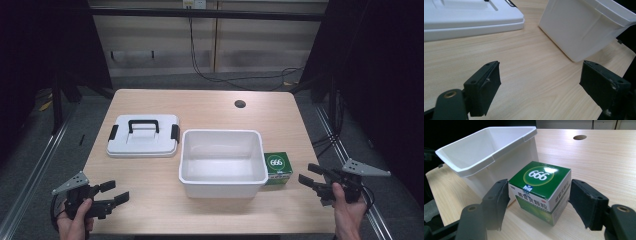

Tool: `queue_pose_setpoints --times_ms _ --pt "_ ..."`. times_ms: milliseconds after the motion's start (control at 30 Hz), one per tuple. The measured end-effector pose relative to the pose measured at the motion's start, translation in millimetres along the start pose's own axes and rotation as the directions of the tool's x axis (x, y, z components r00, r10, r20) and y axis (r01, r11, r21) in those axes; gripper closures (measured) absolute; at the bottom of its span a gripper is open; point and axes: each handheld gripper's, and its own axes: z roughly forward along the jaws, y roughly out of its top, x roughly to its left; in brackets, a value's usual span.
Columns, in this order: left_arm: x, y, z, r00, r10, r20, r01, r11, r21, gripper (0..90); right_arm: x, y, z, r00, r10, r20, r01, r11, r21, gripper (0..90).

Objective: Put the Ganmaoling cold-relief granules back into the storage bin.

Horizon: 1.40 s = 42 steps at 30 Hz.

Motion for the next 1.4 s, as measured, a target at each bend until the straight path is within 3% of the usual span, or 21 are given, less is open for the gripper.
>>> queue_pose_setpoints --times_ms 100,133,333,367,433,500,600,700,733,767,833,900,1067,1100,1167,1200,1233,1333,1367,1400 --pt "0.0 0.0 -0.2 1.0000 -0.003 -0.003 0.003 1.0000 -0.003 16.3 2.1 0.2 2.2 1.0000 -0.008 0.004 0.008 1.000 0.003 23.9" --pt "0.8 -0.3 0.1 1.0000 -0.007 -0.006 0.007 1.0000 -0.002 16.3 4.1 0.5 6.1 0.9997 -0.021 0.011 0.021 0.999 0.028 17.7" --pt "1.1 -0.6 -0.9 0.9997 -0.014 -0.022 0.014 0.9999 -0.006 16.3 7.6 3.3 11.1 0.9982 -0.057 0.016 0.056 0.997 0.059 14.3" --pt "0.6 0.0 -1.7 0.9998 -0.010 -0.020 0.010 0.9999 -0.010 16.3 10.2 5.2 13.4 0.9940 -0.109 0.010 0.107 0.989 0.105 14.5" --pt "-0.6 -0.2 -1.8 0.9998 -0.001 -0.018 0.001 0.9999 -0.011 16.4 12.8 7.9 13.6 0.9922 -0.124 -0.013 0.125 0.983 0.135 15.6" --pt "-0.9 -0.8 -1.7 0.9999 -0.001 -0.017 0.001 1.0000 -0.007 16.3 16.7 12.6 12.4 0.9884 -0.148 -0.032 0.151 0.981 0.121 16.6" --pt "-0.4 -1.0 -2.7 0.9997 -0.004 -0.025 0.004 0.9999 -0.011 16.4 19.5 19.4 13.5 0.9832 -0.181 -0.021 0.183 0.976 0.122 13.9" --pt "0.5 -1.0 -3.1 0.9994 -0.009 -0.032 0.008 0.9999 -0.009 16.3 15.4 24.3 17.5 0.9827 -0.142 -0.118 0.161 0.972 0.169 19.3" --pt "0.5 -1.0 -3.1 0.9994 -0.009 -0.032 0.008 0.9999 -0.009 16.4 15.4 24.3 17.5 0.9827 -0.142 -0.118 0.161 0.972 0.169 19.3" --pt "0.4 -0.7 -3.2 0.9994 -0.011 -0.033 0.011 0.9998 -0.017 16.4 14.9 27.8 17.9 0.9747 -0.139 -0.175 0.171 0.968 0.182 27.2" --pt "0.5 -0.8 -3.1 0.9993 -0.012 -0.035 0.012 0.9998 -0.016 16.3 17.0 32.7 18.0 0.9775 -0.161 -0.136 0.183 0.969 0.166 17.4" --pt "1.0 -0.9 -3.4 0.9991 -0.016 -0.039 0.015 0.9997 -0.017 16.3 18.9 38.7 18.3 0.9798 -0.166 -0.112 0.184 0.967 0.175 15.8" --pt "1.0 -1.3 -4.3 0.9992 -0.015 -0.038 0.015 0.9997 -0.019 16.3 19.3 53.6 25.1 0.9772 -0.187 -0.102 0.204 0.956 0.210 13.4" --pt "1.1 -1.3 -4.1 0.9992 -0.015 -0.037 0.014 0.9997 -0.019 16.3 19.8 56.6 27.3 0.9764 -0.195 -0.093 0.211 0.952 0.223 13.1" --pt "1.3 -1.2 -3.9 0.9993 -0.014 -0.036 0.013 0.9998 -0.017 16.3 20.8 62.1 31.9 0.9672 -0.219 -0.129 0.244 0.940 0.237 13.3" --pt "1.3 -1.2 -3.6 0.9993 -0.019 -0.032 0.018 0.9997 -0.017 16.3 20.8 62.1 31.9 0.9672 -0.219 -0.129 0.244 0.940 0.237 13.3" --pt "1.3 -1.0 -3.6 0.9994 -0.017 -0.028 0.017 0.9997 -0.017 16.3 22.4 68.6 36.7 0.9594 -0.238 -0.151 0.271 0.927 0.261 13.3" --pt "0.8 -0.9 -4.5 0.9996 -0.008 -0.025 0.008 0.9997 -0.022 16.3 24.4 76.3 38.8 0.9542 -0.259 -0.149 0.292 0.914 0.281 13.1" --pt "0.8 -0.9 -4.5 0.9996 -0.008 -0.025 0.008 0.9997 -0.022 16.4 24.4 76.3 38.8 0.9542 -0.259 -0.149 0.292 0.914 0.281 13.1" --pt "0.6 -1.1 -4.4 0.9997 -0.010 -0.024 0.010 0.9998 -0.020 16.3 24.7 81.7 39.2 0.9468 -0.272 -0.171 0.312 0.906 0.284 13.2"
